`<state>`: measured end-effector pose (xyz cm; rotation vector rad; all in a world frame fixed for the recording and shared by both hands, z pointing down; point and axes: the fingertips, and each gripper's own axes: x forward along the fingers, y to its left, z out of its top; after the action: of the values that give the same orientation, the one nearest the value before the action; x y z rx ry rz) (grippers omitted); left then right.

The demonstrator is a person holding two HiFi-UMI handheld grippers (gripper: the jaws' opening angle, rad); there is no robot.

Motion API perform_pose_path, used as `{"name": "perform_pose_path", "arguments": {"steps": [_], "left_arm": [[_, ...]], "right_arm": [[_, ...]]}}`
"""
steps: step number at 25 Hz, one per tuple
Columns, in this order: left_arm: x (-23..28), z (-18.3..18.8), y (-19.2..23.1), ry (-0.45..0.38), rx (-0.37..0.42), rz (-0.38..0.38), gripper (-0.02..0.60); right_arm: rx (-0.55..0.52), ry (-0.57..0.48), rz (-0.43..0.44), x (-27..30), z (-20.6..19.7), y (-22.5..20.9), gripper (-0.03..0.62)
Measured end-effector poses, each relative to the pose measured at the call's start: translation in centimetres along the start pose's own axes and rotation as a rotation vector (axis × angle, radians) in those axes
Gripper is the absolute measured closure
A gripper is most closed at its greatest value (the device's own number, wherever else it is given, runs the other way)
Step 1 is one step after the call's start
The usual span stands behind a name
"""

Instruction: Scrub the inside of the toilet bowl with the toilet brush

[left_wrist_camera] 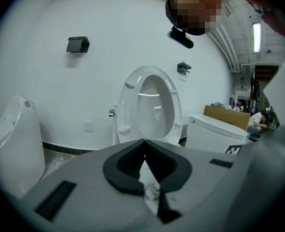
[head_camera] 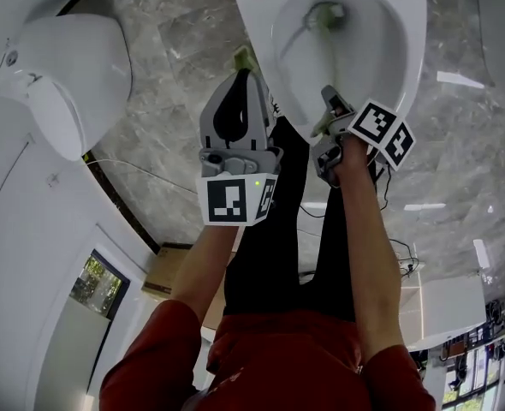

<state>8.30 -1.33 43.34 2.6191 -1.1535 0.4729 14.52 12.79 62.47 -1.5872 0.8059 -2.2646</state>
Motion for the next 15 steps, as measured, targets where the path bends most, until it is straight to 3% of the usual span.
{"name": "perform_pose_path", "arguments": {"steps": [5,10,15], "left_arm": [[0.1,-0.8,0.5,0.020,0.005,0.006,0.581],[0.4,-0.6,0.6,0.020,0.011,0.004,0.581],[0.3,-0.8,0.5,0.030,0.012,0.012,0.581]], "right_arm": [[-0.038,0.080,0.103,-2.2,-2.5,2.1,0.485],[0.180,0.069,0.079,2.2,2.4,2.1,0.480],[0.190,0.144,0.186,-0.4,0.2,4.9,0.479]]}}
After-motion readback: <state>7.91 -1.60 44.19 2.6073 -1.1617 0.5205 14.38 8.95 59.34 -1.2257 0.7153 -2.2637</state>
